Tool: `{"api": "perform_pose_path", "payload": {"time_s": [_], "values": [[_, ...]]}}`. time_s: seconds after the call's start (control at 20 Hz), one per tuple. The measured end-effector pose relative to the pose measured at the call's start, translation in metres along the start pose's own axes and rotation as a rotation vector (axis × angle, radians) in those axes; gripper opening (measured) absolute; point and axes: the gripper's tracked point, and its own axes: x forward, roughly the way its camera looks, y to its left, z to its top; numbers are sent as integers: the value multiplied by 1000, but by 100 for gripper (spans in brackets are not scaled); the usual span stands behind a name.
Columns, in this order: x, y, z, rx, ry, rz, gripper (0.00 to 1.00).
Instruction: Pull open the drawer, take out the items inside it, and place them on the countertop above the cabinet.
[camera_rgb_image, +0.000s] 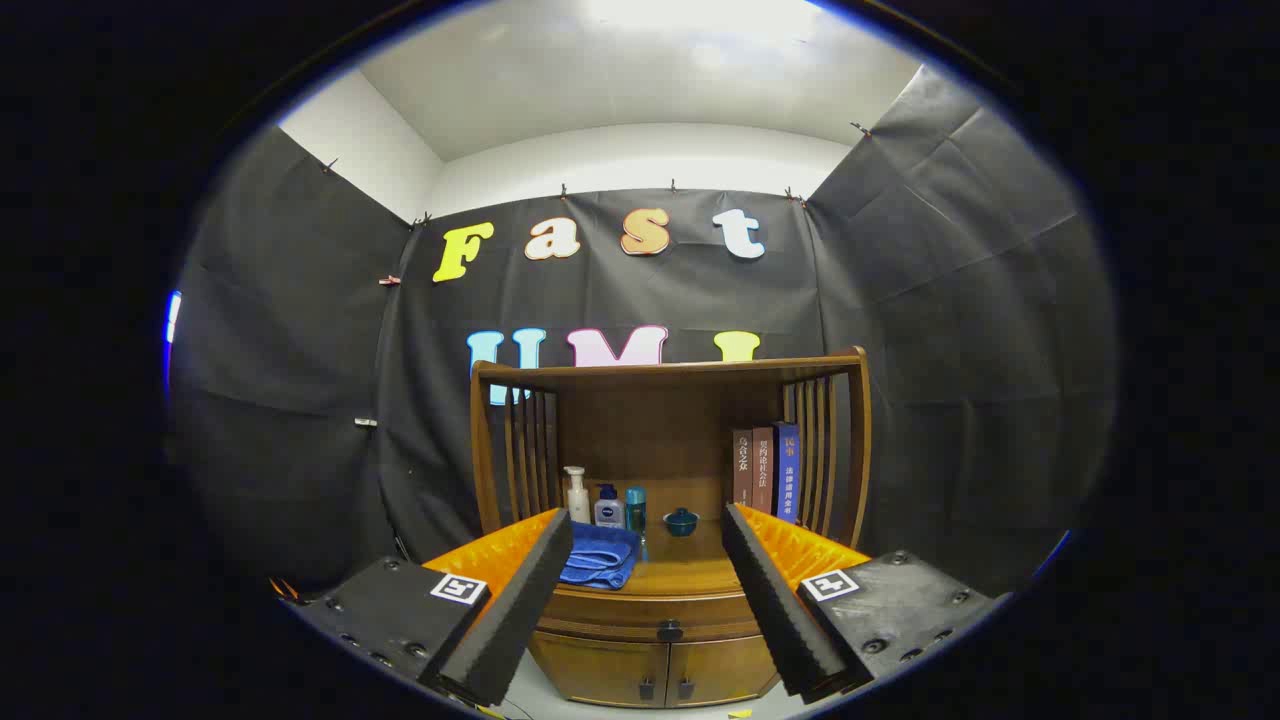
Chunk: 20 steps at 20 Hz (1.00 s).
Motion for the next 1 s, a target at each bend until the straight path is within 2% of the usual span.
{"api": "perform_pose_path", "payload": {"time_s": [1.0], "values": [[1,-16,-16,10,42,-9,99]]}}
